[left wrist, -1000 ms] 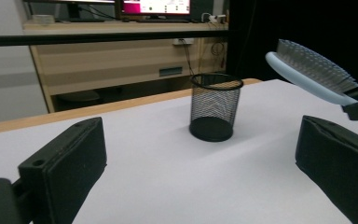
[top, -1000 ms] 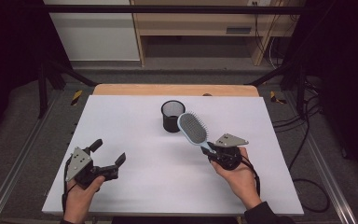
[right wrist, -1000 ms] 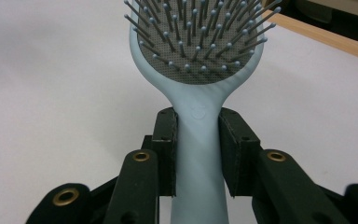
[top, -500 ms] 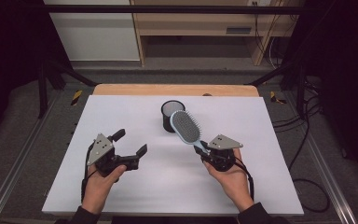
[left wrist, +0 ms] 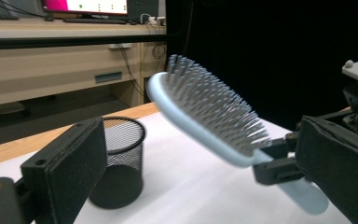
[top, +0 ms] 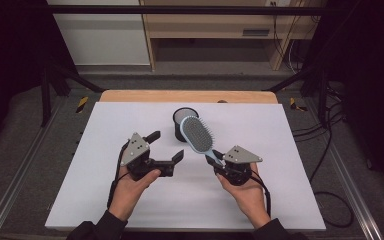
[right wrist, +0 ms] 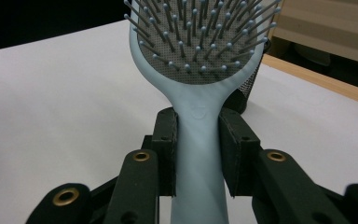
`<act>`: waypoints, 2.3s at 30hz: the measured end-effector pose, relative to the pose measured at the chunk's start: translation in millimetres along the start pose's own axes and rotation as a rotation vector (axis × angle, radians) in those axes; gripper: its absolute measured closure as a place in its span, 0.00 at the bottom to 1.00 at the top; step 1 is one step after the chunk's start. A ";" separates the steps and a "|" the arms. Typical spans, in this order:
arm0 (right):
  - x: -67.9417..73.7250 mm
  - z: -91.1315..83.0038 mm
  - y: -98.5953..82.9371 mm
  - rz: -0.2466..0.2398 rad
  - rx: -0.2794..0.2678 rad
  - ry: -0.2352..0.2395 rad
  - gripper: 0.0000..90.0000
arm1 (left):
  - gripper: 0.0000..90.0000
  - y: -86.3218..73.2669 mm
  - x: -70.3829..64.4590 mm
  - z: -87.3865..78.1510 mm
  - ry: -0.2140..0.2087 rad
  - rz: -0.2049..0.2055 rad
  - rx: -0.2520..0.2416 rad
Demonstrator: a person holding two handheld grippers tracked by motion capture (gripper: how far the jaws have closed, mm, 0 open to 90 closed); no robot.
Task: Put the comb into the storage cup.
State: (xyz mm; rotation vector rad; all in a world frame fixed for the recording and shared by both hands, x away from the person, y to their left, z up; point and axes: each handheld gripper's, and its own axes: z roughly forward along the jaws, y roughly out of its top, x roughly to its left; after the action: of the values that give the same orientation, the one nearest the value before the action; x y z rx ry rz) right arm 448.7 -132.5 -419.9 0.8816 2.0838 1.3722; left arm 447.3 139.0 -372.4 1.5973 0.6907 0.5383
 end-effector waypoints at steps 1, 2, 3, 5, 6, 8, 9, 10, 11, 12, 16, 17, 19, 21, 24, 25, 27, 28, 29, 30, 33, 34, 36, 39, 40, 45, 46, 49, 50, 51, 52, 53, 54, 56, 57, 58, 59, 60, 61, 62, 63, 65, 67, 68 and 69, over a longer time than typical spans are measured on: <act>2.4 0.7 0.7 0.001 -0.011 0.006 0.77 | 0.02 0.5 -1.4 2.7 -0.001 0.006 0.002; 3.6 1.1 1.3 -0.001 -0.016 0.010 0.77 | 0.02 0.5 -2.1 5.1 -0.001 0.010 0.004; 3.6 1.1 1.3 -0.001 -0.016 0.010 0.77 | 0.02 0.4 -2.8 7.0 -0.001 0.006 0.005; 5.8 1.3 3.4 -0.007 -0.028 0.013 0.77 | 0.03 0.3 -3.8 9.3 -0.001 -0.012 0.002; 6.6 1.0 4.2 -0.005 -0.035 0.013 0.77 | 0.03 0.3 -4.4 10.1 0.000 -0.017 0.000; 7.2 0.6 4.5 -0.010 -0.048 0.014 0.77 | 0.03 0.5 -4.8 11.8 0.007 -0.025 -0.007; 7.9 0.0 4.3 -0.009 -0.050 0.014 0.77 | 0.03 0.6 -4.7 12.8 0.010 -0.026 -0.011; 8.7 -1.6 3.4 -0.013 -0.053 0.016 0.77 | 0.03 0.8 -4.4 13.9 0.016 -0.028 -0.011; 8.7 -1.6 3.4 -0.013 -0.053 0.016 0.77 | 0.03 0.9 -4.2 15.0 0.017 -0.038 -0.017; 8.6 -2.4 3.2 -0.016 -0.055 0.018 0.77 | 0.03 1.1 -4.3 16.3 0.012 -0.055 -0.020; 7.5 -5.4 3.7 -0.010 -0.073 0.019 0.77 | 0.03 2.0 -5.9 21.0 -0.001 -0.086 -0.030; 7.3 -6.1 3.5 -0.002 -0.078 0.022 0.77 | 0.04 2.2 -6.2 22.5 -0.003 -0.103 -0.038; 7.5 -7.1 3.0 0.004 -0.083 0.022 0.77 | 0.04 2.2 -6.9 25.6 -0.018 -0.138 -0.051; 7.6 -7.7 3.2 0.006 -0.089 0.014 0.77 | 0.04 2.3 -7.3 28.4 -0.030 -0.174 -0.062; 7.9 -8.3 3.9 0.007 -0.101 0.014 0.77 | 0.04 1.7 -8.8 30.7 -0.047 -0.197 -0.055; 8.3 -8.5 3.7 0.006 -0.101 0.015 0.77 | 0.04 0.6 -9.7 31.3 -0.048 -0.197 -0.044; 9.5 -8.8 3.5 0.000 -0.100 0.015 0.77 | 0.04 -1.9 -11.9 31.8 -0.048 -0.201 -0.033; 10.2 -9.0 3.3 -0.005 -0.101 0.017 0.77 | 0.04 -2.1 -13.0 31.8 -0.051 -0.198 -0.033; 11.2 -9.1 3.4 -0.003 -0.104 0.017 0.77 | 0.04 -1.8 -13.8 31.9 -0.050 -0.193 -0.034; 12.1 -9.2 3.6 -0.008 -0.106 0.016 0.77 | 0.04 -1.4 -14.6 32.3 -0.051 -0.193 -0.035; 15.8 -10.3 4.2 -0.021 -0.120 -0.001 0.77 | 0.04 -1.9 -17.1 36.0 -0.073 -0.183 0.013; 15.8 -10.3 4.2 -0.021 -0.120 -0.001 0.77 | 0.04 -2.1 -17.8 36.5 -0.074 -0.169 0.022; 16.4 -10.8 4.6 -0.021 -0.127 0.002 0.77 | 0.04 -1.2 -17.4 37.6 -0.073 -0.172 0.023; 15.6 -11.1 4.7 -0.011 -0.142 0.017 0.77 | 0.06 2.6 -15.8 38.6 -0.051 -0.173 0.018; 15.1 -11.2 3.9 -0.006 -0.146 0.032 0.77 | 0.07 3.7 -15.4 38.8 -0.052 -0.174 0.012; 14.5 -10.4 3.1 0.007 -0.150 0.059 0.77 | 0.08 5.4 -16.7 41.7 -0.057 -0.191 -0.005; 14.5 -10.0 2.9 0.016 -0.154 0.067 0.77 | 0.08 5.5 -16.7 41.9 -0.058 -0.200 -0.011; 15.2 -9.0 2.3 0.017 -0.156 0.085 0.77 | 0.08 5.2 -15.6 43.2 -0.066 -0.224 -0.027; 15.5 -8.8 2.2 0.019 -0.158 0.092 0.77 | 0.08 5.1 -15.0 43.5 -0.065 -0.227 -0.029; 15.6 -8.7 2.3 0.021 -0.160 0.094 0.77 | 0.08 4.9 -14.4 43.6 -0.065 -0.228 -0.029; 15.6 -8.7 2.3 0.021 -0.160 0.094 0.77 | 0.08 4.8 -13.8 43.6 -0.064 -0.228 -0.027; 15.7 -8.9 2.4 0.022 -0.162 0.095 0.77 | 0.08 4.8 -13.2 43.5 -0.065 -0.230 -0.025; 15.8 -8.9 2.4 0.023 -0.162 0.096 0.77 | 0.08 4.8 -12.6 43.3 -0.068 -0.237 -0.025; 16.0 -8.3 2.3 0.021 -0.161 0.097 0.77 | 0.08 4.9 -11.5 43.0 -0.070 -0.241 -0.024; 16.2 -7.9 2.1 0.023 -0.159 0.099 0.77 | 0.09 4.8 -11.1 43.3 -0.073 -0.244 -0.022; 16.4 -7.6 2.0 0.021 -0.156 0.099 0.77 | 0.09 4.7 -10.8 43.5 -0.077 -0.250 -0.022; 16.9 -7.2 1.9 0.020 -0.156 0.101 0.77 | 0.09 4.7 -10.8 43.7 -0.078 -0.253 -0.023; 17.7 -7.0 2.0 0.018 -0.157 0.103 0.77 | 0.09 4.8 -11.0 43.8 -0.077 -0.252 -0.021; 17.7 -7.0 2.0 0.018 -0.157 0.103 0.77 | 0.09 4.7 -11.1 44.1 -0.076 -0.252 -0.019; 18.0 -7.0 2.0 0.017 -0.157 0.104 0.77 | 0.10 4.7 -11.3 44.2 -0.074 -0.254 -0.014; 18.3 -7.0 2.0 0.015 -0.156 0.104 0.77 | 0.11 4.6 -11.6 44.2 -0.068 -0.260 -0.010; 18.7 -6.5 1.9 0.015 -0.157 0.105 0.77 | 0.15 4.7 -12.0 44.3 -0.068 -0.267 -0.006; 18.9 -6.5 1.8 0.017 -0.156 0.105 0.77 | 0.18 4.7 -12.4 44.3 -0.071 -0.272 -0.003; 18.9 -6.5 1.7 0.018 -0.156 0.104 0.77 | 0.19 4.8 -12.6 44.3 -0.071 -0.277 -0.003; 18.7 -6.5 1.8 0.016 -0.156 0.104 0.77 | 0.21 4.9 -12.7 44.2 -0.070 -0.282 -0.002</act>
State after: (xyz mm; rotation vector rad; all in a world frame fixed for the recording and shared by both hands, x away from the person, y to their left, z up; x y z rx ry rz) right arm 432.0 -122.2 -416.7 0.7789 2.0158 1.5962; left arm 469.4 98.4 -373.2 1.4780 0.8447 0.2750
